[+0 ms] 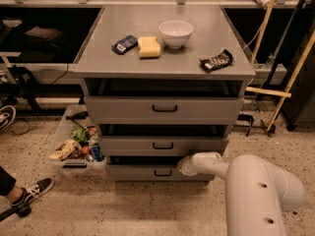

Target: Open bottom drawer

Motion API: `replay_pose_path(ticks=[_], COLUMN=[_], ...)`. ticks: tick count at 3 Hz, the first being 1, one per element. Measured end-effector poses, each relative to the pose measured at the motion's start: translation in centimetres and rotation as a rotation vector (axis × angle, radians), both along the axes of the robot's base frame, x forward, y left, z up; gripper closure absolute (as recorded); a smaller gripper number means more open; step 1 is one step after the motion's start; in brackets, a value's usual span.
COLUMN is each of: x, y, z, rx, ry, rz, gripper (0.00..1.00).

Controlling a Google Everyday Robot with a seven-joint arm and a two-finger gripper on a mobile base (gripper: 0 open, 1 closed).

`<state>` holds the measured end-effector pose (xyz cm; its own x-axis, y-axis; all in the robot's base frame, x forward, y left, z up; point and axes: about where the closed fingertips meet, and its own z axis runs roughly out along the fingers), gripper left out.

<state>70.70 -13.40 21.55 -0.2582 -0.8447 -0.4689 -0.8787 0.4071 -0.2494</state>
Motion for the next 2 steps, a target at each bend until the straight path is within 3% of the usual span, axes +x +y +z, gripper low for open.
replay_pose_path(ticks=[2], x=[0.0], y=[0.0], z=[0.0], rx=[0.0], ry=[0.0], rz=[0.0], gripper=[0.39])
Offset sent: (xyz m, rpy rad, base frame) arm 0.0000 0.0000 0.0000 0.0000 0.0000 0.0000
